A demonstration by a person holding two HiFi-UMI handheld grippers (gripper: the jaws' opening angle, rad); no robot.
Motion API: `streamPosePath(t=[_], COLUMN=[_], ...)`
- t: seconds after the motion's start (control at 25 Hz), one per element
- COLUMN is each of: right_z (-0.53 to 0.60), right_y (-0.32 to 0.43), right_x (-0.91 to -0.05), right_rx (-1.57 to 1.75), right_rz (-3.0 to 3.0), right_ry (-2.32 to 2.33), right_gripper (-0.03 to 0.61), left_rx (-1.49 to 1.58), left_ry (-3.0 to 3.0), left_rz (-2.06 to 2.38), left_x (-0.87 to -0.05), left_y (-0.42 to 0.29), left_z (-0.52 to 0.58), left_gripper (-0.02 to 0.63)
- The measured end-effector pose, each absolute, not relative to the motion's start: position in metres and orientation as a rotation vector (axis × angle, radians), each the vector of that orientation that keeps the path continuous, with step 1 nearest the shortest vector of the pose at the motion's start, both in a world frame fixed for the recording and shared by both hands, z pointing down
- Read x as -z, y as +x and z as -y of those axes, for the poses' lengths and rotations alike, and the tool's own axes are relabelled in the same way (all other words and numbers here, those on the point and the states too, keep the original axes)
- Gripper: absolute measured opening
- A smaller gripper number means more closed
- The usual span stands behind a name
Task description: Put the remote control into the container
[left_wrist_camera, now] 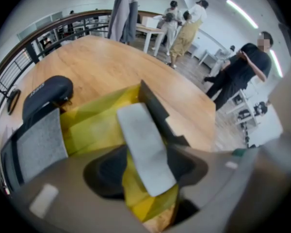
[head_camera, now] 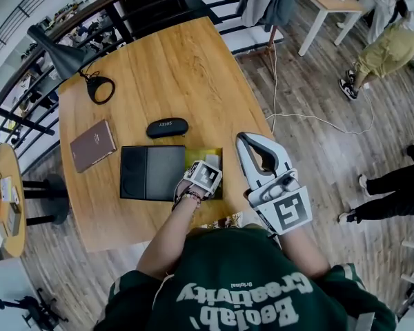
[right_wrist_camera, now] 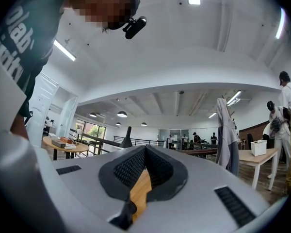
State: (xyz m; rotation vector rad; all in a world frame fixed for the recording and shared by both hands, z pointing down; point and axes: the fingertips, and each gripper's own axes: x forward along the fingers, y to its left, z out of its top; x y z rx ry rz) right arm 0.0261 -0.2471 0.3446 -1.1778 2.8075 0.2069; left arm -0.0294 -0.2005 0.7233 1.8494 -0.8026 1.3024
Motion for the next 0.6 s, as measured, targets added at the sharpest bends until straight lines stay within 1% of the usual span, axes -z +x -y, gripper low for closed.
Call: streamPosePath(t=[0.28, 0.6], right_z=[0.244, 0.236], right_y=[0.023, 0.015], right_x=[-0.342, -0.342], right_rx=[-0.212, -0.205], right_rz=[-2.812, -2.833], right_ry=[-1.157, -1.126], right_gripper=[0.015, 0.015], left_rx=[-1.293, -1.233], left_ry=[1.853, 1.945], left_rz=[0.784, 0.855], left_x=[-0.72, -0.687], left_y=[-0.028, -0.034], left_z=[0.197, 0.2], left_gripper=[0.258, 0.258])
